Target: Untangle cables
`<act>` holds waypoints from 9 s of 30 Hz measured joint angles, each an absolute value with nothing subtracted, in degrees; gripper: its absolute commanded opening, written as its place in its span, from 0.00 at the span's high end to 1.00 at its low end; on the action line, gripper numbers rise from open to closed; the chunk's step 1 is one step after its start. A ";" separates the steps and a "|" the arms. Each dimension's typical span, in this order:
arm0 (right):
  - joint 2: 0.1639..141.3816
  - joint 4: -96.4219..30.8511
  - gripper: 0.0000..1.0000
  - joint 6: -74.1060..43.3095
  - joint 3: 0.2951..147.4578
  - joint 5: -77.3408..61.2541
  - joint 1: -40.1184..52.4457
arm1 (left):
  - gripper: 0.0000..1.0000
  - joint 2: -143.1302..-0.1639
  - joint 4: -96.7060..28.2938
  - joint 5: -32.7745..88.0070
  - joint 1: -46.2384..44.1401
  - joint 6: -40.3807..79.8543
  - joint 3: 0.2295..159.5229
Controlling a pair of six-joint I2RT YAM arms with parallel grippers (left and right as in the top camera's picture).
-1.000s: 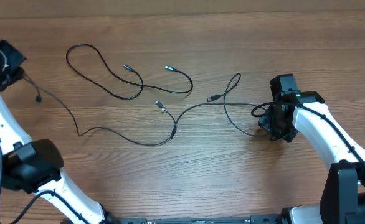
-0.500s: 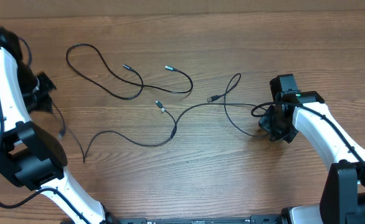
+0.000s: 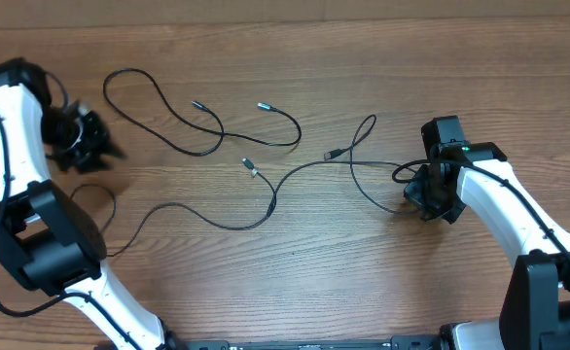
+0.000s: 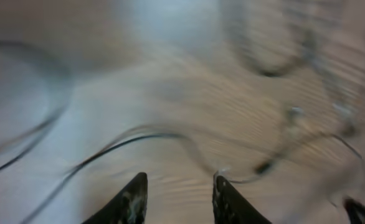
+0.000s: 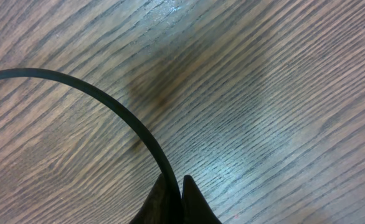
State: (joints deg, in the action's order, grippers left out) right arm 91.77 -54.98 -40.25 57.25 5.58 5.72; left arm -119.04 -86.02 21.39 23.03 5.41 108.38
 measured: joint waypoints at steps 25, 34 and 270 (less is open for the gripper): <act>91.77 -55.02 0.96 -40.25 57.25 6.00 5.72 | 0.21 -119.04 -84.42 5.06 -26.39 -8.19 98.70; 91.77 -55.05 0.96 -40.23 57.25 5.98 5.72 | 0.22 -118.65 -73.49 7.90 -29.82 -6.13 78.94; 91.77 -56.18 0.92 -40.23 57.25 5.98 5.72 | 0.96 -89.45 -63.81 -21.12 22.63 44.77 90.04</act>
State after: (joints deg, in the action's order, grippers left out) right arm 91.77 -56.18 -40.23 57.25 5.98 5.72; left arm -89.45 -63.81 -21.12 22.63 44.77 90.04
